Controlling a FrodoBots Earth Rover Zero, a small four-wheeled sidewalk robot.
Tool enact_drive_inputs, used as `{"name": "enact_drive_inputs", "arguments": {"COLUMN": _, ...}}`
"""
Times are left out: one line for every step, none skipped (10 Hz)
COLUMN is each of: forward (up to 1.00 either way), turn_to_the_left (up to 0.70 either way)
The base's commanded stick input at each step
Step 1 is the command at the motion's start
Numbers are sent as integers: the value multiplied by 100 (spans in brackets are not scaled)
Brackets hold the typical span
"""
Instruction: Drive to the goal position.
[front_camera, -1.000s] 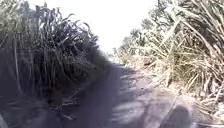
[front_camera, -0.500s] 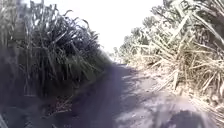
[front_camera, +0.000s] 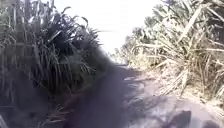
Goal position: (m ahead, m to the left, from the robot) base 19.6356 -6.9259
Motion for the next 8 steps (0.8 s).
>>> {"name": "enact_drive_inputs", "arguments": {"forward": 45, "turn_to_the_left": -3}}
{"name": "enact_drive_inputs", "arguments": {"forward": 45, "turn_to_the_left": -7}}
{"name": "enact_drive_inputs", "arguments": {"forward": 45, "turn_to_the_left": -27}}
{"name": "enact_drive_inputs", "arguments": {"forward": 45, "turn_to_the_left": -27}}
{"name": "enact_drive_inputs", "arguments": {"forward": 45, "turn_to_the_left": -27}}
{"name": "enact_drive_inputs", "arguments": {"forward": 45, "turn_to_the_left": -27}}
{"name": "enact_drive_inputs", "arguments": {"forward": 45, "turn_to_the_left": -27}}
{"name": "enact_drive_inputs", "arguments": {"forward": 45, "turn_to_the_left": -27}}
